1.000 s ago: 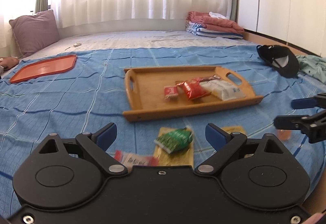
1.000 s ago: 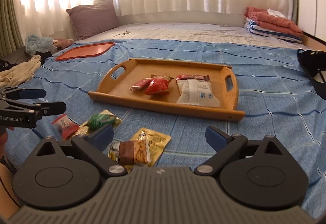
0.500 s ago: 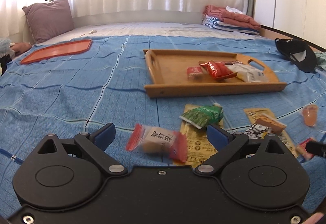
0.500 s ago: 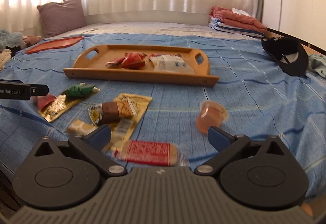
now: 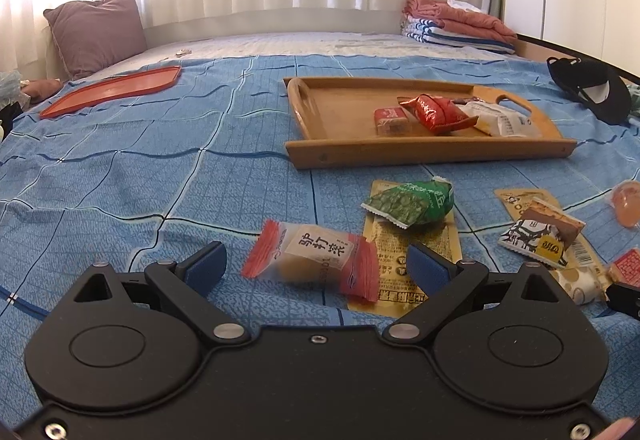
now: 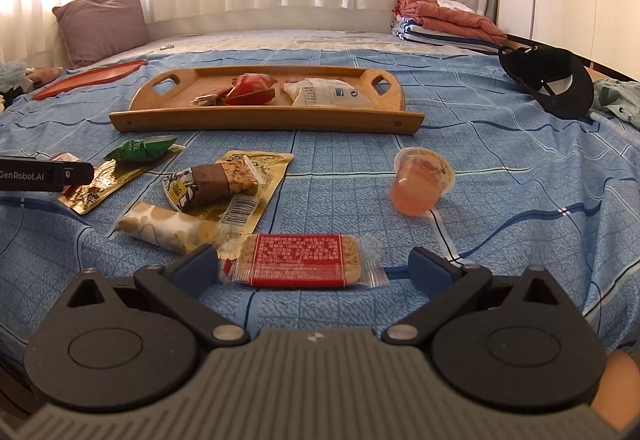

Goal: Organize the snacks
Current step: 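Move both tools back toward the remaining snacks, then grasp the white pastry bag with the left tool while the right tool grasps the red biscuit packet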

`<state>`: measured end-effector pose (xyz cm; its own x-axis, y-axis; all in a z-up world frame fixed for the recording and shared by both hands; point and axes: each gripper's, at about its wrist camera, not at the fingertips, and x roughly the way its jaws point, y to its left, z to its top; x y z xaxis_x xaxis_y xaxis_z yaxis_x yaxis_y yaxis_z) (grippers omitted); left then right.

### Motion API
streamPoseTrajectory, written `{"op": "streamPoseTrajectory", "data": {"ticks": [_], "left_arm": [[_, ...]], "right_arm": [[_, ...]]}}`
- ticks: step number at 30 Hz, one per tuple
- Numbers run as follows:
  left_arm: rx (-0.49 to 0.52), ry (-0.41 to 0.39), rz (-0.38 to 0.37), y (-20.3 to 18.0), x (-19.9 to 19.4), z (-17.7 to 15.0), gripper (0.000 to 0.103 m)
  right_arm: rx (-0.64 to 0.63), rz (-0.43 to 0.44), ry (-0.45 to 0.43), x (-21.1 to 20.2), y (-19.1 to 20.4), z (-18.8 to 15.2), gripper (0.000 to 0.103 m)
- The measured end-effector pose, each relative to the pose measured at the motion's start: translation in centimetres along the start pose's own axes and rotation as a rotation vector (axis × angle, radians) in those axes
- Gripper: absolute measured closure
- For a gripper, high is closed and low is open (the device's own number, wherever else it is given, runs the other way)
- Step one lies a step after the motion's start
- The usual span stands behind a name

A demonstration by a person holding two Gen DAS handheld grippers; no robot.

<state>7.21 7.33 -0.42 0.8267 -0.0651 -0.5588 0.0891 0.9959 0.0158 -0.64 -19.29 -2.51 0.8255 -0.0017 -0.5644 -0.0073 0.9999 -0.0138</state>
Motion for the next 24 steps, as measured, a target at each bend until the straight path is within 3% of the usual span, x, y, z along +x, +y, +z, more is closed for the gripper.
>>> {"op": "streamPoseTrajectory", "data": {"ticks": [13,17,24], "left_arm": [[-0.032,0.019,-0.015,0.35,0.53,-0.08,0.006],[-0.05,0.03,-0.045,0.6,0.48,-0.11,0.012],[-0.037,0.031,-0.066,0.53,-0.18,0.0,0.037]], "right_arm": [[-0.01,-0.026,0.006,0.39,0.46,-0.51,0.0],[-0.01,-0.022,0.017,0.43,0.38,-0.45,0.0],[-0.012,-0.025,0.013,0.47,0.4,-0.52,0.0]]}}
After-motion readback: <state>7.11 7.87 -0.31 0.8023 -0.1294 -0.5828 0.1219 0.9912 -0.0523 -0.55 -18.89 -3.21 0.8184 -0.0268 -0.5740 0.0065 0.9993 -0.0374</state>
